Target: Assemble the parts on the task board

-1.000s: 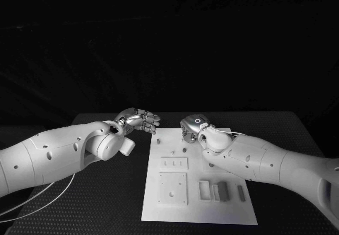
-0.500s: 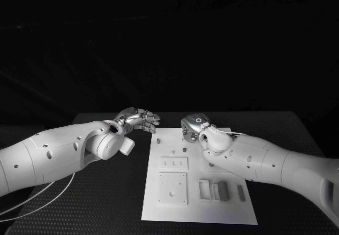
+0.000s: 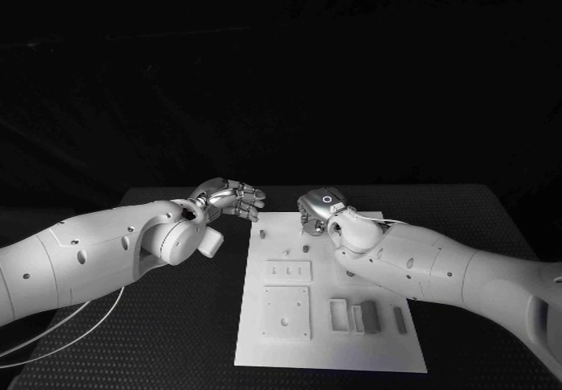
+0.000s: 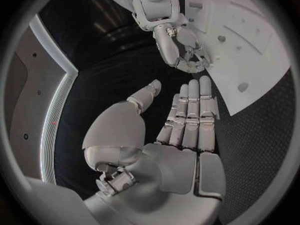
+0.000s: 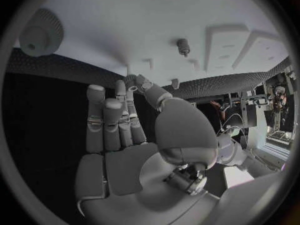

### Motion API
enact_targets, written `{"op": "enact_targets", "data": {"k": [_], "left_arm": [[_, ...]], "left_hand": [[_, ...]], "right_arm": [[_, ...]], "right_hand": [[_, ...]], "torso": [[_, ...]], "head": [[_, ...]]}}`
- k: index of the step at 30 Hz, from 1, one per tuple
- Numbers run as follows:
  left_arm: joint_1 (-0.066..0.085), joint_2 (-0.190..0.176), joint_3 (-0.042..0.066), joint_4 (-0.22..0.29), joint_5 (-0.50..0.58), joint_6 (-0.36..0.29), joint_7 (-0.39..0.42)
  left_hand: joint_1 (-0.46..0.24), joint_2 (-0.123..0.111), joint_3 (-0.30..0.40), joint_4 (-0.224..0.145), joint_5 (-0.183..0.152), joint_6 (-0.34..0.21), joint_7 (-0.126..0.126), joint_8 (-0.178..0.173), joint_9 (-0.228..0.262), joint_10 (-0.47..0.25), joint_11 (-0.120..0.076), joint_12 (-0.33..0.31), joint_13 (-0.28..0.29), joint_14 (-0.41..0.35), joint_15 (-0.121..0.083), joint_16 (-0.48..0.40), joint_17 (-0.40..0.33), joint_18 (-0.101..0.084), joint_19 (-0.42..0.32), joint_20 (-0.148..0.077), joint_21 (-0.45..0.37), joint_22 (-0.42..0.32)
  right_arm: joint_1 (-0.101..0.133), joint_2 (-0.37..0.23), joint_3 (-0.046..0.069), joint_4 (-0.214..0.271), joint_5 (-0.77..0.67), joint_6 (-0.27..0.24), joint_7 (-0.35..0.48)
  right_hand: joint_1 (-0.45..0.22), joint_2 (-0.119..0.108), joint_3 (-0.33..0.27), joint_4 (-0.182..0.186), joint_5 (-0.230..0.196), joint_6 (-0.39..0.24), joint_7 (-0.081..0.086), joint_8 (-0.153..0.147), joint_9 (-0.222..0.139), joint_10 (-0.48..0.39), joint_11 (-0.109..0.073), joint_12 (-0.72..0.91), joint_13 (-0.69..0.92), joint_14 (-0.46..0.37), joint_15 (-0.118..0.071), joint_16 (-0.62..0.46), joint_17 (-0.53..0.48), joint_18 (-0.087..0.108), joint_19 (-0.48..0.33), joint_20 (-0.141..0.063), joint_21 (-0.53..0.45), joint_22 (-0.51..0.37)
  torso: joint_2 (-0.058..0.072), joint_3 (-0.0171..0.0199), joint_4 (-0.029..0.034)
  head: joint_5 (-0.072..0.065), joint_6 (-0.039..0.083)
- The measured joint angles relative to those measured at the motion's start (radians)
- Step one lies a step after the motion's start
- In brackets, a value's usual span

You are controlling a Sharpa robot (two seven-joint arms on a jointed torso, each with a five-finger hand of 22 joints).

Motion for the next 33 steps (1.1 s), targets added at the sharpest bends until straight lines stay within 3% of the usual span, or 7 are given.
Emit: {"op": "enact_targets", "data": {"k": [8, 29, 33], "left_arm": [[0.003, 0.000, 0.000, 0.001, 0.000, 0.000, 0.000], [0.004, 0.001, 0.000, 0.001, 0.000, 0.000, -0.001], [0.004, 0.001, 0.000, 0.001, 0.000, 0.000, -0.001]], "left_hand": [[0.000, 0.000, 0.000, 0.000, 0.000, 0.000, 0.000, 0.000, 0.000, 0.000, 0.000, 0.000, 0.000, 0.000, 0.000, 0.000, 0.000, -0.001, 0.000, 0.000, 0.000, 0.001], [0.000, 0.000, 0.000, 0.000, 0.000, 0.000, 0.000, 0.000, 0.000, 0.000, 0.000, 0.000, 0.001, 0.000, 0.000, 0.000, 0.003, -0.007, 0.000, 0.000, -0.004, 0.001], [0.000, 0.000, 0.000, 0.000, 0.000, 0.000, 0.000, 0.000, 0.000, 0.000, 0.000, 0.000, 0.002, 0.000, 0.000, 0.000, 0.003, 0.001, 0.000, 0.000, -0.004, 0.002]], "right_arm": [[0.000, 0.005, 0.000, -0.016, 0.004, 0.003, 0.002], [0.001, 0.009, 0.000, -0.027, 0.034, 0.030, 0.014], [0.000, 0.011, 0.000, -0.027, 0.039, 0.032, 0.018]], "right_hand": [[0.000, 0.000, 0.000, 0.000, 0.000, 0.000, 0.000, 0.000, 0.000, 0.000, 0.000, -0.005, -0.002, 0.000, 0.000, -0.001, 0.000, 0.000, 0.000, 0.000, 0.000, 0.000], [0.003, -0.013, 0.000, 0.000, 0.000, -0.027, 0.023, -0.023, -0.005, -0.024, 0.023, -0.028, -0.011, -0.022, 0.014, -0.024, -0.008, 0.000, -0.017, 0.005, -0.021, 0.000], [0.003, -0.013, 0.000, 0.000, 0.000, -0.033, 0.029, -0.029, -0.007, -0.033, 0.025, -0.028, -0.014, -0.025, 0.017, -0.024, -0.008, 0.000, -0.020, 0.008, -0.021, 0.000]], "torso": [[0.000, -0.0004, 0.0000], [-0.001, -0.0006, -0.0012], [-0.001, -0.0006, -0.0011]], "head": [[0.002, -0.003], [0.003, -0.012], [0.004, -0.012]]}}
